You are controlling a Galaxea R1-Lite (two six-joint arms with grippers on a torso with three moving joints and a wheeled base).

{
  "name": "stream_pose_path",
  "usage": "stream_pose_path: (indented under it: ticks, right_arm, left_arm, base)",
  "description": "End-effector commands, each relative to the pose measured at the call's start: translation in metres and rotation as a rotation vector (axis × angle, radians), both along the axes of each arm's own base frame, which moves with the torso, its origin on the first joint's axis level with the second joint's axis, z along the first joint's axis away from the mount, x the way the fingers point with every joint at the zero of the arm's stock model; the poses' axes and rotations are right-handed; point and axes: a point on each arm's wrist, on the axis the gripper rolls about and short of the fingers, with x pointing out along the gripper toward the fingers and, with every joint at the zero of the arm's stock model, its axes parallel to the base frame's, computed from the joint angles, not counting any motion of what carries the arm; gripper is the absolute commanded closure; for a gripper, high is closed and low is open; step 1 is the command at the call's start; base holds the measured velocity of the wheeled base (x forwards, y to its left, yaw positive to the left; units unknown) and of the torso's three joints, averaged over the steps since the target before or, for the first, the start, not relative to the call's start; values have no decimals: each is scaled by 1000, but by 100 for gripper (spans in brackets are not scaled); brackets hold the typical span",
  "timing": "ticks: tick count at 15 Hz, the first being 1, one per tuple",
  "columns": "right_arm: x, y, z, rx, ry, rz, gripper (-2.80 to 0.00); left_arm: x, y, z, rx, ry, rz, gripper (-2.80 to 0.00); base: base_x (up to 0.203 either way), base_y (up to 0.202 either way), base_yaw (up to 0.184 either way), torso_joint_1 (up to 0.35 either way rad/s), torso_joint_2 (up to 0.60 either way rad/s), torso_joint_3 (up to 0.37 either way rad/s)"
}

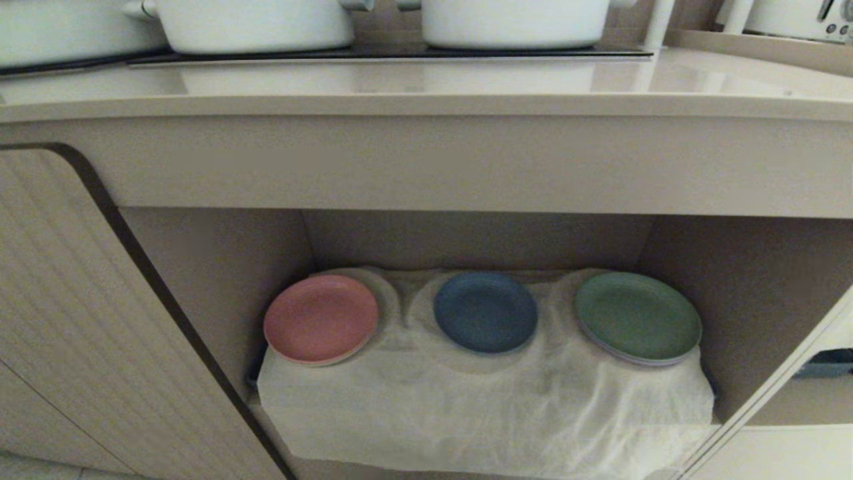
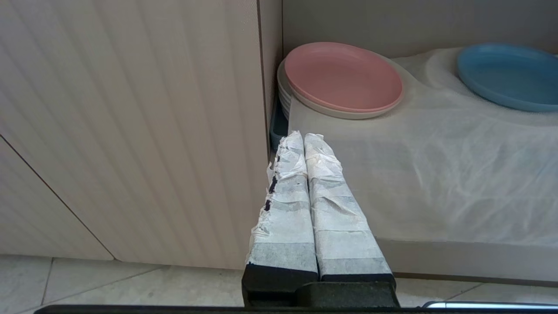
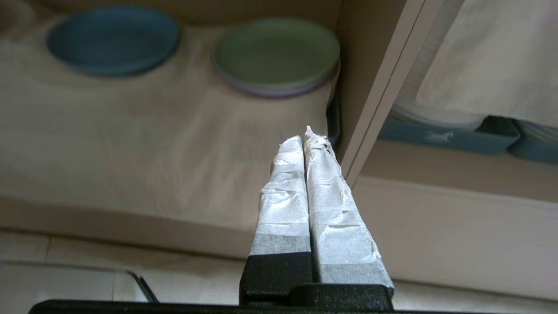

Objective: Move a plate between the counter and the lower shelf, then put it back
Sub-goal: Pick up the plate in the cupboard

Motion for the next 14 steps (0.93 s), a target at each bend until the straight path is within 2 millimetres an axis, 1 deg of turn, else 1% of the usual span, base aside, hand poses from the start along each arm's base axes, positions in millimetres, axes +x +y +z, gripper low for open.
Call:
stream_pose_path:
  ticks: [1,6,10,14]
  right_arm:
    - [-5,0,-1,4,-62,1,0]
    - [-5,0,-1,18,-61,0,0]
    - [-5,0,-1,91,-58,-7,0]
    - [-5,0,-1,91,-59,-7,0]
  left_arm:
    - [0,0,0,0,0,1,0]
    - [0,0,0,0,0,1,0]
    - [0,0,0,0,0,1,0]
    - [0,0,0,0,0,1,0]
  base:
    - [0,0,0,0,0,0]
    - [0,0,0,0,0,0]
    - [0,0,0,0,0,0]
    - [0,0,0,0,0,0]
